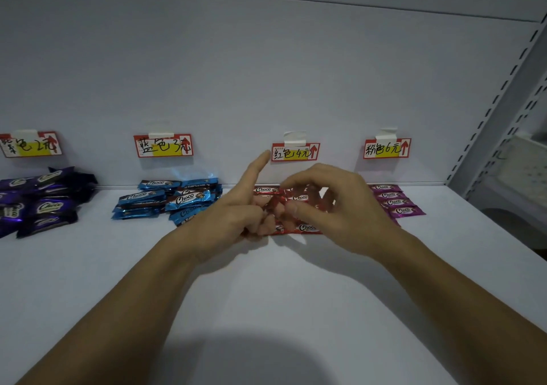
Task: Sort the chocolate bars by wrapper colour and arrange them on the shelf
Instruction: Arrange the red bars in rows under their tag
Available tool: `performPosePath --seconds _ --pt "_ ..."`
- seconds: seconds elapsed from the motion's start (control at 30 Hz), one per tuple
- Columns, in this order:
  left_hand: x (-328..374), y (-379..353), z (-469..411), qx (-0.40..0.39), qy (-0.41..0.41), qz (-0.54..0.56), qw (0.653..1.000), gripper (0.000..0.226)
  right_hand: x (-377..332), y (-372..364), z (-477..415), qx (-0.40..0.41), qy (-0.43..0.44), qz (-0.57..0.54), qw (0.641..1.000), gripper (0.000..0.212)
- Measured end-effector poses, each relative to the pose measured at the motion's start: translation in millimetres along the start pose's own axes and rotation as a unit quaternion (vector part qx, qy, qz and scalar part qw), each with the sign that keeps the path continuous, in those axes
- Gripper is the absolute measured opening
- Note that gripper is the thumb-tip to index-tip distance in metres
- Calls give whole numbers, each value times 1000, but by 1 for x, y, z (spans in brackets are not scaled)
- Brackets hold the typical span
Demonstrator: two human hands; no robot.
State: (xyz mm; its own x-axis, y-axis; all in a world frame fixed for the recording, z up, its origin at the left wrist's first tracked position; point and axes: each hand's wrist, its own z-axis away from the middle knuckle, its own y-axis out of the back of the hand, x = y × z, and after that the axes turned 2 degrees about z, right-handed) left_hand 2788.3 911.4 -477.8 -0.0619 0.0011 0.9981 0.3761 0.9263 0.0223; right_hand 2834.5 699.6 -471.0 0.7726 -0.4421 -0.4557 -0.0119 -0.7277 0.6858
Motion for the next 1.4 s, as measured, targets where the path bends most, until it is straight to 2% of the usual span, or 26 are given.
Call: performPosePath --seconds 0.07,0.17,0.23,0.3,0.37,0.5,0.63,0.73,0.8,0.87,0.97,1.03,1.17,1.4 --pt "-2 -3 0 -27 -2 0 1000 105 -5 -8 2 -24 39 -23 999 23" --pt "-1 -1 0 -45 1 -17 999 95 -5 -15 2 -22 66 -35 997 10" --pt "3 5 1 -18 -16 -82 996 67 -1 -11 2 1 21 -66 998 6" --pt "7 11 2 20 -39 -152 987 28 4 -7 1 15 -38 -109 993 7" --pt "7 14 3 49 -34 -180 982 11 6 -6 1 7 -73 -138 988 12" --pt "5 20 2 76 -6 -200 977 10 6 -4 3 -39 -38 -162 985 22" --pt "7 25 4 95 7 -191 977 10 5 -2 2 -26 67 -29 997 21" --pt "4 28 2 123 -8 -206 971 7 7 -2 2 -24 67 -16 997 18" --pt "-3 32 -3 210 -30 -275 938 13 8 -5 3 -60 49 -22 997 18" --pt "-11 34 -6 296 -24 -365 882 14 7 -10 5 -119 21 -20 992 19" --pt "-23 34 -10 309 17 -452 837 19 4 -17 10 -191 -9 9 981 16" --pt "-25 34 -11 297 41 -490 818 23 3 -17 10 -190 -1 26 981 16" --pt "-25 37 -11 311 50 -494 811 26 4 -17 8 -194 -4 30 980 19" --pt "-25 35 -11 321 32 -481 815 26 9 -21 10 -187 -41 19 981 9"
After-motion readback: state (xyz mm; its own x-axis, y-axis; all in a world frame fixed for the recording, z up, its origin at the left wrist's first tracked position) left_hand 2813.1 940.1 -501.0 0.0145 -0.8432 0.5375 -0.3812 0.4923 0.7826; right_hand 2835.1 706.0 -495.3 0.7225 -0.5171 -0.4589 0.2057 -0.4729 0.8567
